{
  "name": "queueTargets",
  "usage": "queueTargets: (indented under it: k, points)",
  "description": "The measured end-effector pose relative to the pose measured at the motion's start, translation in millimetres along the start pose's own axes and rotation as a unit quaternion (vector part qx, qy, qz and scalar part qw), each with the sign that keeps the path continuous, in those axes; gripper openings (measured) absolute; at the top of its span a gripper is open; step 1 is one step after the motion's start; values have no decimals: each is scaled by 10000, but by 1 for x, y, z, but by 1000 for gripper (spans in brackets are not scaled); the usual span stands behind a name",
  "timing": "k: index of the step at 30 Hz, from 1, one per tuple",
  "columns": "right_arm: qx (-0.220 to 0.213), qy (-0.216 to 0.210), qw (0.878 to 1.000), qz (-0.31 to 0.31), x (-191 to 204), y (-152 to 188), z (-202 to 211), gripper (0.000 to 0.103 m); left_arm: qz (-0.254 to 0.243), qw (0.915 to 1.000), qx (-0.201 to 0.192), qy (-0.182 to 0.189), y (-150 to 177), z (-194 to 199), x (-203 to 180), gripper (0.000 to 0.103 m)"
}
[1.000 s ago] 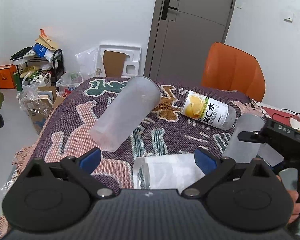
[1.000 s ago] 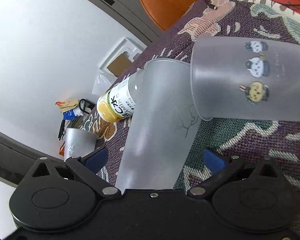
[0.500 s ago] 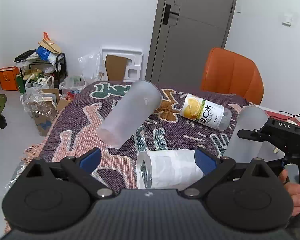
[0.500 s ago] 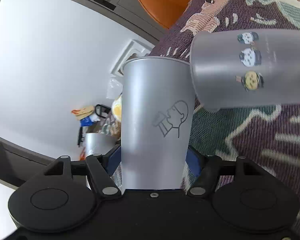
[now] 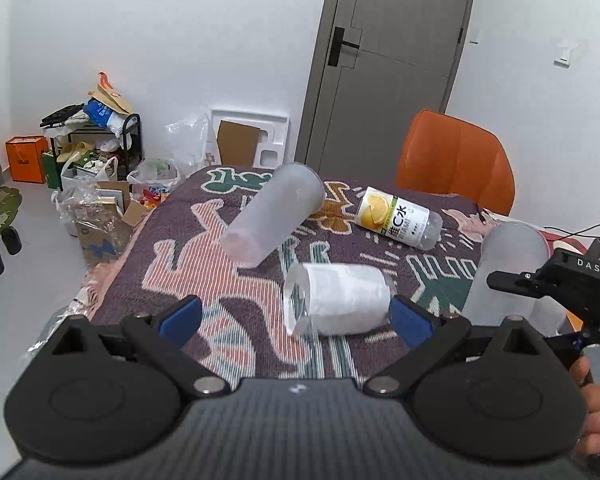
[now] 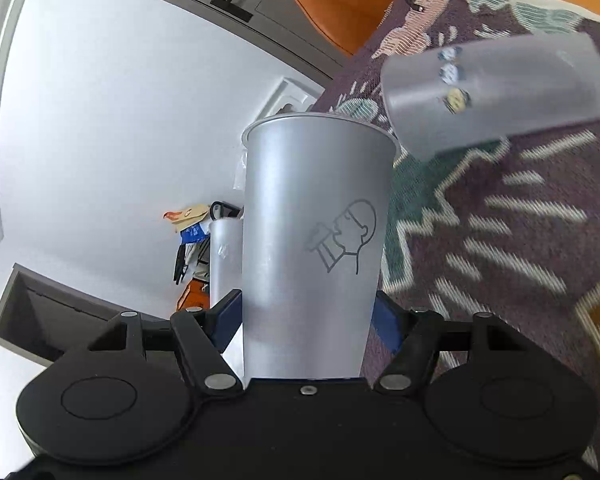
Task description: Flip cup upright
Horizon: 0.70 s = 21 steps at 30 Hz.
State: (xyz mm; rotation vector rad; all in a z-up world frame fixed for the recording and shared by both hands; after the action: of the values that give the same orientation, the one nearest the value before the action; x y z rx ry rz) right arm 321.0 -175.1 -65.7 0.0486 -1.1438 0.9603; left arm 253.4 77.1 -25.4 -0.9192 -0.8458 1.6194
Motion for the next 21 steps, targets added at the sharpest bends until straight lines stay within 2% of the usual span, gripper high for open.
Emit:
queueTargets:
  k: [21]
  points:
    - [458,125,9989,-67,-27,90,44,66,75,9996,252,-88,68,62,28,99]
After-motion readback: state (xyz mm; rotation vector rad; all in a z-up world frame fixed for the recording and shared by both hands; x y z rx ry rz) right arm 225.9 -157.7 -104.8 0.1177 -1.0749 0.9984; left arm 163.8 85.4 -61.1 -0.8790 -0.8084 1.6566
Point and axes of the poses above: each gripper's, at about its wrist camera, not at the fingertips, and z roughly against the way its jaws point, x to its left, y to its underside, the point moved 4 cm from there along -z, roughly the way its jaws point, and after that the axes turned 9 degrees about -x, right-handed, at the moved point
